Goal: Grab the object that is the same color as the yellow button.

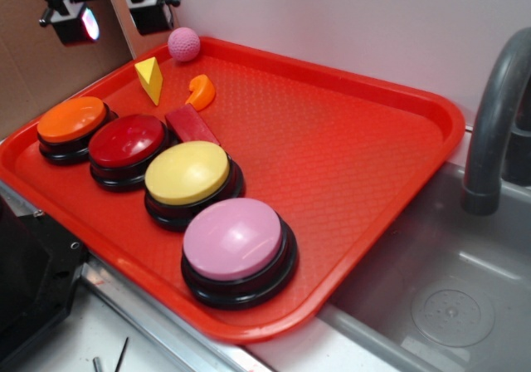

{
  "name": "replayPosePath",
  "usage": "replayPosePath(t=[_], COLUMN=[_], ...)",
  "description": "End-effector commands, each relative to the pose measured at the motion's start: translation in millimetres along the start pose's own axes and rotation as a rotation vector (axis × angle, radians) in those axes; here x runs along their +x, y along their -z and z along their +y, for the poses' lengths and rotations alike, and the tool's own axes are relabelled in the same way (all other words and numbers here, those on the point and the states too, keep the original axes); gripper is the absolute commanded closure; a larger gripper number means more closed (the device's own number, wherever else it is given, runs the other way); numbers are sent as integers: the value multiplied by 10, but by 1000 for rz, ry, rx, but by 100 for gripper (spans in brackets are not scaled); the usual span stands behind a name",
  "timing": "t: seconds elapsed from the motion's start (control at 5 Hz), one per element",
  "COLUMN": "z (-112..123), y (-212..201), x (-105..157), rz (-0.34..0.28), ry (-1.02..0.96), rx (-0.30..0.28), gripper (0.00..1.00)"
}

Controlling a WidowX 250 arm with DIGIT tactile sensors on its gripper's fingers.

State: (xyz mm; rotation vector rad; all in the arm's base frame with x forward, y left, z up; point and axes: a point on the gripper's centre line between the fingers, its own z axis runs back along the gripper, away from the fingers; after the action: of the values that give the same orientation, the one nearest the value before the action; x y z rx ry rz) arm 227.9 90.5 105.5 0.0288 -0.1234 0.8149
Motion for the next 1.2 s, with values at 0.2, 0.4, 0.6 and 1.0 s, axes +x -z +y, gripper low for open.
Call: replayPosePath(t=[0.2,0.4,0.6,1.0], z=[39,94,129,220], y=[512,677,821,918], x=[702,797,816,733], rz=[-81,-71,-56,-37], ry=[-206,-263,-284,-279], rx=[95,107,117,127], gripper=[0,0,0,100])
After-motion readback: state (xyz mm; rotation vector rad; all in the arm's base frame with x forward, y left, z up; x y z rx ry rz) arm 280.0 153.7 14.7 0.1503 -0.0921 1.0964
